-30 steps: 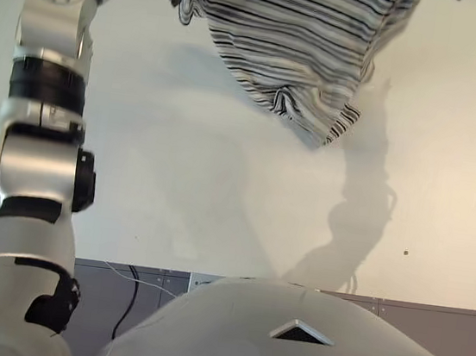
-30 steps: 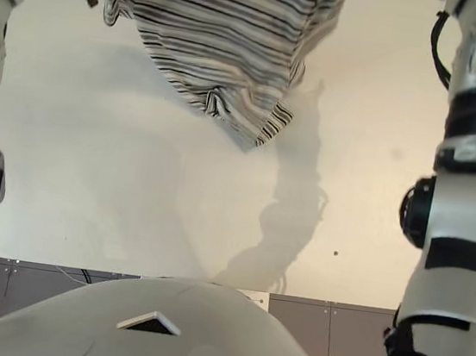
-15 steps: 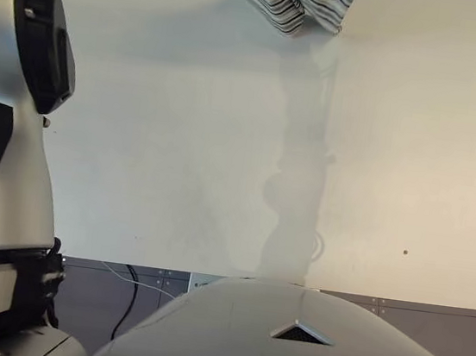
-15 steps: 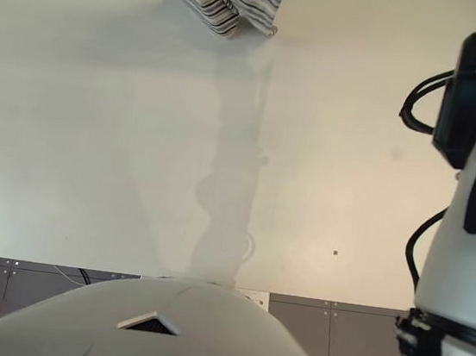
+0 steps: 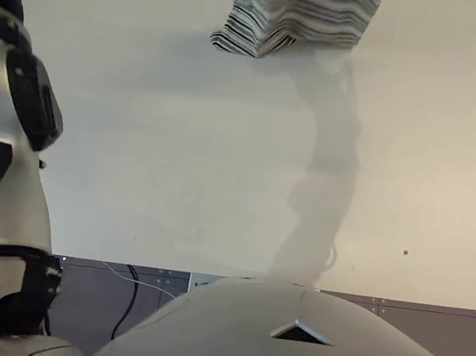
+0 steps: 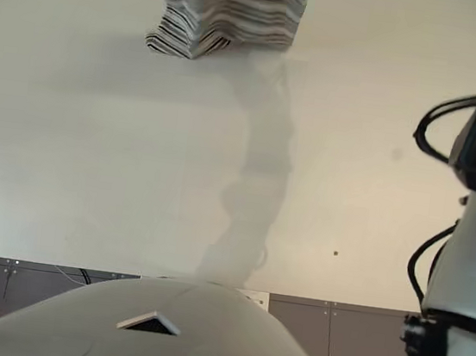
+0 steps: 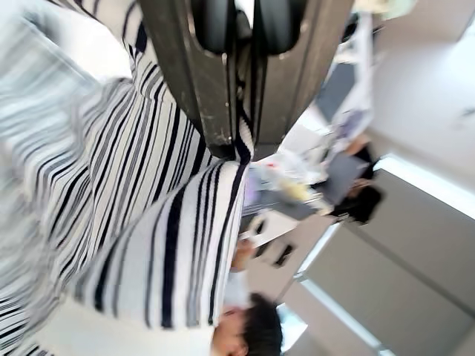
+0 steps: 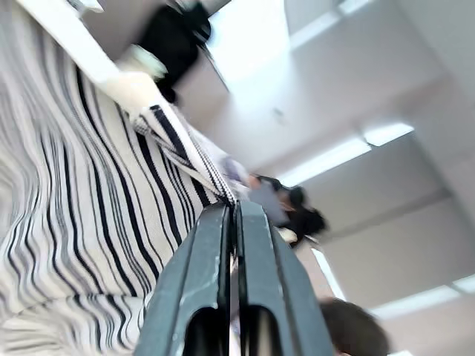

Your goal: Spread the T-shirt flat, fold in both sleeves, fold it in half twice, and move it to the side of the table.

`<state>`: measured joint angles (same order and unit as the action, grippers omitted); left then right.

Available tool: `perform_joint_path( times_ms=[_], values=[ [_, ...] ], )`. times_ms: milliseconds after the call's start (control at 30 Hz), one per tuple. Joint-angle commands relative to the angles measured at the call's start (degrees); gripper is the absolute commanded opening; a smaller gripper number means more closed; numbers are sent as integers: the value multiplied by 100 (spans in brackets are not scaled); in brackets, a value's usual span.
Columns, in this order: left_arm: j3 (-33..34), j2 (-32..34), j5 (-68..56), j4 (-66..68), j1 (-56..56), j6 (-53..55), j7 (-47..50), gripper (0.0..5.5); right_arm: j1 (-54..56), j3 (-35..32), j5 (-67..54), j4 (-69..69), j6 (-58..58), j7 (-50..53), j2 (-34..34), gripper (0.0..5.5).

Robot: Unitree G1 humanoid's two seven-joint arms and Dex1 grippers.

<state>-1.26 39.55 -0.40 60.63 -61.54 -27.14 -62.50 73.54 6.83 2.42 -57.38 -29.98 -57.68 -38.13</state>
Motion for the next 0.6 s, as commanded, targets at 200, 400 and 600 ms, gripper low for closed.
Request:
perform_joint_path(
  times_ms=[200,400,600],
  values=[
    [649,871,-2240,-7190,6212,1747,-790,13,-5975,-459,-3062,6855,3006,-2142,-2087,10],
    [763,1242,-1951,-8194,7496,1698,-1053,13,-7335,-641,-2606,7693,3118,-2119,-2350,10],
    [447,1249,-1070,-8303,8247,1092,-847,13,-8173,-378,-1979,8188,2997,-1881,-2320,10]
  ],
)
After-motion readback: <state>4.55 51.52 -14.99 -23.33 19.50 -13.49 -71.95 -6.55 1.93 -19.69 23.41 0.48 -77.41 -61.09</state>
